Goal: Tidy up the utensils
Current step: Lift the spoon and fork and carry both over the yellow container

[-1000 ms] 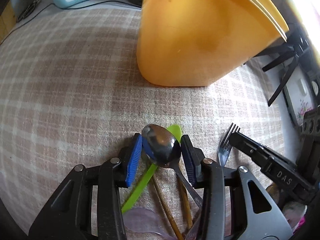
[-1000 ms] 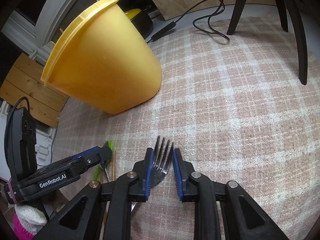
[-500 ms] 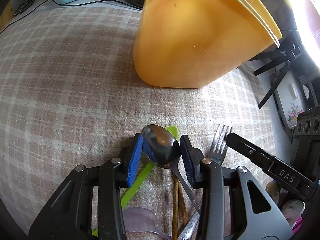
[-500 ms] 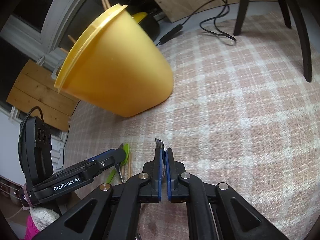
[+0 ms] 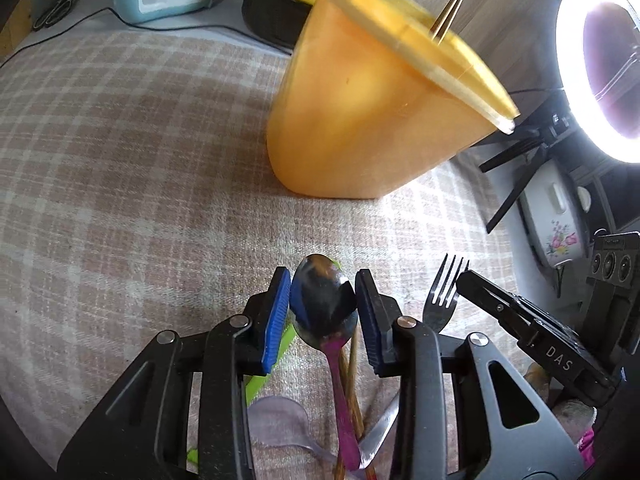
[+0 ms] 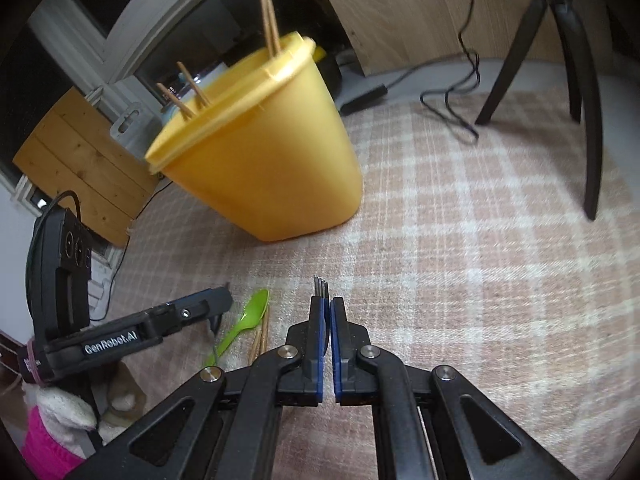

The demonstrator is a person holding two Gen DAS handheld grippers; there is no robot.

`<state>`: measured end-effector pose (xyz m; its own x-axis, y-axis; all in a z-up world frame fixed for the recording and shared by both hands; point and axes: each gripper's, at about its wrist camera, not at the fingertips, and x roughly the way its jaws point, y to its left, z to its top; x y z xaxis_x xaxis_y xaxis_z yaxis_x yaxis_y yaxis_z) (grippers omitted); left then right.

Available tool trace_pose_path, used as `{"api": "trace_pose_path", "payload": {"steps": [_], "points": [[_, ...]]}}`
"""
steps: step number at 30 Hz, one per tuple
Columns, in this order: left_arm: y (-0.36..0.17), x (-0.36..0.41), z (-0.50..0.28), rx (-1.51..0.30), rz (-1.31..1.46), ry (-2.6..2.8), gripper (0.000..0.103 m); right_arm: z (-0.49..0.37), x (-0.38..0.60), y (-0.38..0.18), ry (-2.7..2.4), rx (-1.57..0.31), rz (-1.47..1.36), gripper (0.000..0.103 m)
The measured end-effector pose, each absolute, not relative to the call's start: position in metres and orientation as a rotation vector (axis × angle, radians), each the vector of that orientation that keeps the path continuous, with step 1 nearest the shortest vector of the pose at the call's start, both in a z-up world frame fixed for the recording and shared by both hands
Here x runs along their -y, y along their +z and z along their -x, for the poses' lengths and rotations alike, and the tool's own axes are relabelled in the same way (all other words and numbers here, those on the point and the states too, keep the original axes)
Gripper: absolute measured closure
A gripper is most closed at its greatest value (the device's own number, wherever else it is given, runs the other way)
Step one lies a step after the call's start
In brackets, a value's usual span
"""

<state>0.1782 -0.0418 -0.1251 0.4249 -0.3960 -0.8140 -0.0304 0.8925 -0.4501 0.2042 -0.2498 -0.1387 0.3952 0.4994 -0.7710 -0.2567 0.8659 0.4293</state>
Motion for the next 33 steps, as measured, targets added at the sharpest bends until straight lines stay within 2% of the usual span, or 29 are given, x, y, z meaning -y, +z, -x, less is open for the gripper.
{"api": "trace_pose_path", "payload": {"steps": [20, 33], "points": [[-0.056, 0.043, -0.134, -0.907, 0.312, -0.279, 0.07, -0.151, 0.253, -0.061, 0.479, -0.827, -0.096, 0.103], [-0.025, 0.049, -0.121, -0.827, 0.274, -0.316, 0.071, -0.137, 0.261, -0.035, 0.425, -0.729, -0.029, 0.103]]}}
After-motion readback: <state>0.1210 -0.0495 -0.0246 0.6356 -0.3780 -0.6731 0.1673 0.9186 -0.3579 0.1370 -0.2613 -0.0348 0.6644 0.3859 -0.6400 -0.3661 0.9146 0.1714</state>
